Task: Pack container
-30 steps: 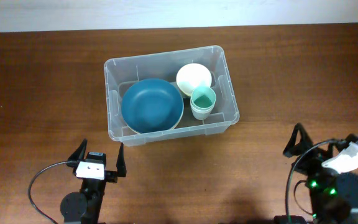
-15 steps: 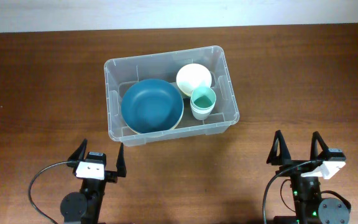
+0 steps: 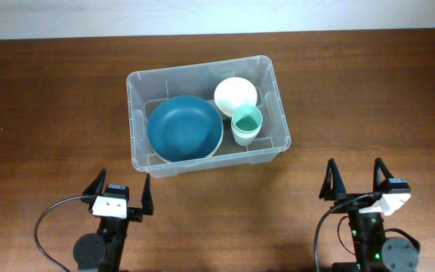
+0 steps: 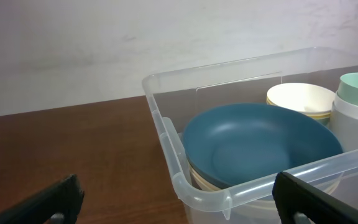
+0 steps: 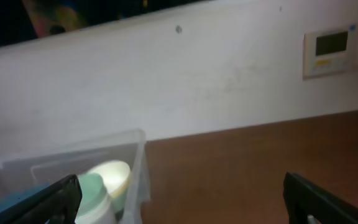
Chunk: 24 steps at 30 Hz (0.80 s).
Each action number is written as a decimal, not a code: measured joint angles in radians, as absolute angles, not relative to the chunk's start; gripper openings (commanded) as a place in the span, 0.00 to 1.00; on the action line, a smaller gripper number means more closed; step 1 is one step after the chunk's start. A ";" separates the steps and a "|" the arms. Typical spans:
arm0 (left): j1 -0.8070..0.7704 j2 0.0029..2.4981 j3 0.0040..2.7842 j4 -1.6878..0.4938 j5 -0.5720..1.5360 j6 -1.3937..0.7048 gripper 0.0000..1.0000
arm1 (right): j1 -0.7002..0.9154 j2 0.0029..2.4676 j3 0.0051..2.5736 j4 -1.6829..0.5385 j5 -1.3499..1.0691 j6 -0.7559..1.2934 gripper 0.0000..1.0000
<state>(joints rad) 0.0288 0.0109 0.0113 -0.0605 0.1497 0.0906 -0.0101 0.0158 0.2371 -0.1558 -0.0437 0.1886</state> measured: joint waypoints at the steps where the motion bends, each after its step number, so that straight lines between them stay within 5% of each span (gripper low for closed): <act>1: 0.029 0.011 0.011 -0.060 0.150 0.091 0.99 | -0.010 0.015 0.218 -0.143 -0.043 0.185 0.99; 24: 0.029 0.011 0.011 -0.060 0.150 0.091 0.99 | -0.010 0.016 0.023 -0.061 -0.051 0.115 0.99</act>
